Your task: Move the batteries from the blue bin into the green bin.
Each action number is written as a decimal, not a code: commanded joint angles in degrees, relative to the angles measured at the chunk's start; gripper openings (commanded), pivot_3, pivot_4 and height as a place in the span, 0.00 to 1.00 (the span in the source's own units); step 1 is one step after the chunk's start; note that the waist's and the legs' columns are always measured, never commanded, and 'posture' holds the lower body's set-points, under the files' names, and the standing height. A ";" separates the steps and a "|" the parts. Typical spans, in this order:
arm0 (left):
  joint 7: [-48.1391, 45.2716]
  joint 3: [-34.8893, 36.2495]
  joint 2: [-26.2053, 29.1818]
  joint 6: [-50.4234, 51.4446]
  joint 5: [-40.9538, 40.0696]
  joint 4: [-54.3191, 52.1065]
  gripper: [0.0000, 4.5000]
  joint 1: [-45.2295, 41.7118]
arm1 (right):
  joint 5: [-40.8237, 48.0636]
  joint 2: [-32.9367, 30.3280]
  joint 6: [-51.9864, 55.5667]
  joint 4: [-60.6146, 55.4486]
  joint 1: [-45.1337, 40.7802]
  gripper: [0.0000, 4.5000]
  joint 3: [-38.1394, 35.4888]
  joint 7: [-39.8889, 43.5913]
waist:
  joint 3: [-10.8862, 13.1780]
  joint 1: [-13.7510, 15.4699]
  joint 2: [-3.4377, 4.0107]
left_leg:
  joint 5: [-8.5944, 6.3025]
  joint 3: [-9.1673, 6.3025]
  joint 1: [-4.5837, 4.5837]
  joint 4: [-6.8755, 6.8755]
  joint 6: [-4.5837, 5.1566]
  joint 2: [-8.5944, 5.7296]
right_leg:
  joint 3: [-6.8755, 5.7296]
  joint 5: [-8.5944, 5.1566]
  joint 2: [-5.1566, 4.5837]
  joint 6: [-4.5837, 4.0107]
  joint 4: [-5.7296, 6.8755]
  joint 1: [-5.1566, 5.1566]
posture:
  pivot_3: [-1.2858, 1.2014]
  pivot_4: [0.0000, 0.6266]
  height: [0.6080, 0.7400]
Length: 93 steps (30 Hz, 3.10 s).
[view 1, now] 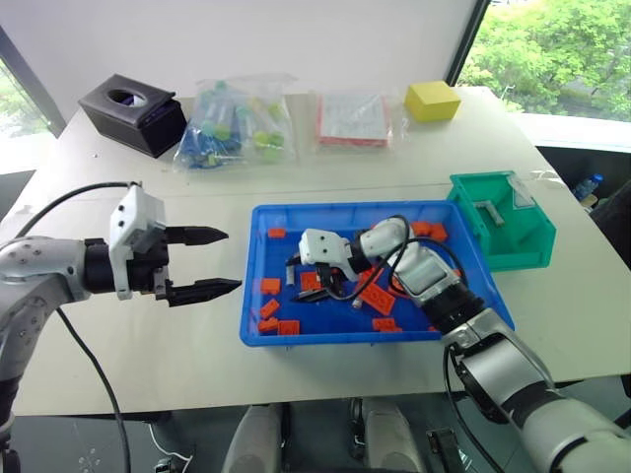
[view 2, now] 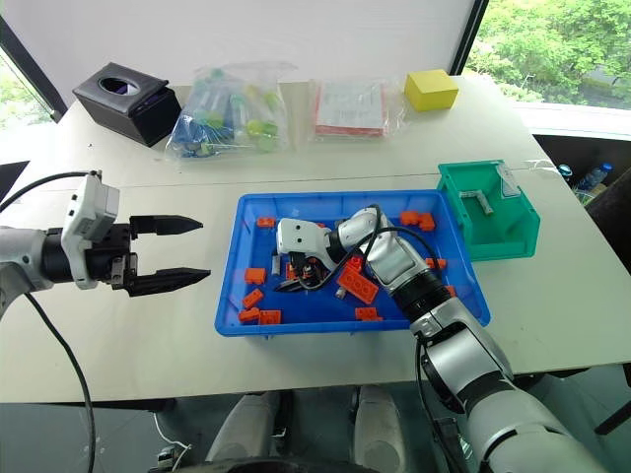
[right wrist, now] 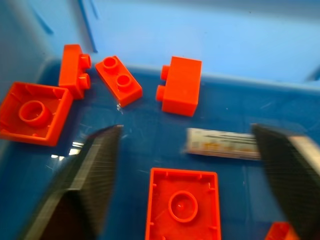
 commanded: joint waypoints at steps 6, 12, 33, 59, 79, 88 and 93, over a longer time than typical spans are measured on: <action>-0.20 0.74 -0.33 -1.52 0.26 -0.51 1.00 -0.73 | 0.77 0.00 5.49 -0.60 -2.06 1.00 -1.01 2.47 | 0.00 0.00 0.00 | 0.00 0.00 0.00 0.00 0.00 0.00 | 0.00 0.00 0.00 0.00 0.00 0.00 | 0.52 0.24 0.64; -0.19 -0.12 -0.63 -2.08 0.74 0.15 1.00 -1.66 | 3.52 0.93 9.50 0.41 -5.17 1.00 -3.88 2.22 | 0.01 0.00 0.01 | 0.00 0.00 0.00 -0.01 0.00 0.01 | 0.00 0.00 0.00 0.00 0.00 -0.01 | 0.52 0.24 0.64; 0.21 -0.30 -1.07 -1.86 1.12 0.37 1.00 -2.89 | -3.45 3.62 -2.12 16.92 -9.59 1.00 -1.67 -1.40 | 0.01 -0.20 0.00 | 0.00 0.03 0.00 -0.10 0.00 0.00 | 0.02 0.00 0.01 0.00 -0.01 -0.04 | 0.52 0.24 0.64; -0.46 -2.64 -2.49 -2.51 2.71 2.44 1.00 -5.93 | -2.90 3.34 2.07 11.04 -6.72 0.50 -2.61 0.52 | 0.01 -0.16 0.00 | 0.00 0.04 0.03 -0.10 0.00 0.00 | 0.04 0.00 0.02 0.00 0.00 -0.03 | 0.52 0.24 0.64; -2.61 -7.22 -5.20 -2.86 3.06 2.75 1.00 -7.17 | 17.03 -24.48 49.94 -34.99 0.96 0.50 -40.06 -12.38 | 0.06 1.43 0.01 | -0.01 0.10 -0.01 -0.10 -0.01 0.04 | 0.03 -0.02 -0.05 -0.02 -0.17 0.02 | 0.52 0.24 0.64; -3.48 -10.34 -7.93 -3.55 4.31 4.68 1.00 -10.46 | 12.98 -39.89 37.61 -29.22 21.40 0.50 -47.95 -16.77 | 0.09 0.93 0.00 | -0.09 0.56 -0.16 -0.10 0.16 0.05 | 0.08 0.00 -0.08 0.04 -0.23 -0.09 | 0.52 0.24 0.64; -3.60 -11.33 -8.70 -3.29 4.41 4.83 1.00 -11.80 | 11.20 -38.90 30.69 -26.64 27.45 0.50 -47.95 -21.53 | 0.09 0.65 0.00 | -0.09 0.58 -0.08 -0.07 0.17 0.21 | 0.10 0.00 -0.04 0.03 -0.18 -0.06 | 0.52 0.24 0.64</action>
